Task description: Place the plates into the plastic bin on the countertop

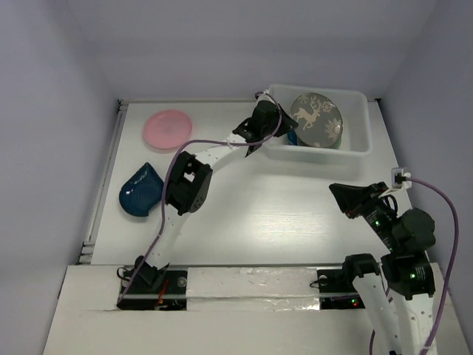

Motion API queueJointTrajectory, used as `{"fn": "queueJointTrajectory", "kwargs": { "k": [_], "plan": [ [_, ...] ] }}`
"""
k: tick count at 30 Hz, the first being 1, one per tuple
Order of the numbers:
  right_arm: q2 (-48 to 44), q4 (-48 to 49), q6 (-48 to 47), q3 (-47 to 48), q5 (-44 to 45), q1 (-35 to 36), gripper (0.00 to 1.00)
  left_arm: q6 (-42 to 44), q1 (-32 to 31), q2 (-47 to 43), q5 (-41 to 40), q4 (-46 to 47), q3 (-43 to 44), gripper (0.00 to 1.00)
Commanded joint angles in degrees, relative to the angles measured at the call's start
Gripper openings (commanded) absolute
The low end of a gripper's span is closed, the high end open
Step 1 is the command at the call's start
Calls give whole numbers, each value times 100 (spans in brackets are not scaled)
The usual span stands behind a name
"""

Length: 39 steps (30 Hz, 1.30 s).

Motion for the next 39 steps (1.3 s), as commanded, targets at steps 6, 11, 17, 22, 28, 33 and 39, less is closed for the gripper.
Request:
{"fn": "queueJointTrajectory", "kwargs": {
  "k": [6,11,17,22,28,33,39],
  "plan": [
    [-23,70,-66,137,-42,-2,25,65,-46,358,47,194,1411,0],
    [-14,78,-74,102,-42,-2,25,232,-46,595,-94,-105,1667,0],
    [-5,17,-109,119,20,-2,25,390,-46,596,-173,-264,1571,17],
    [-31,-150,-206,268,117,-2,26,584,6,447,-278,-457,1422,19],
    [-23,-159,-162,277,64,-2,26,751,59,271,-305,-598,1193,26],
    [-31,-168,-154,234,29,-2,26,1049,112,122,-357,-948,1079,40],
    [56,-71,-118,207,-15,-2,26,1436,165,-458,-647,-950,588,58]
  ]
}}
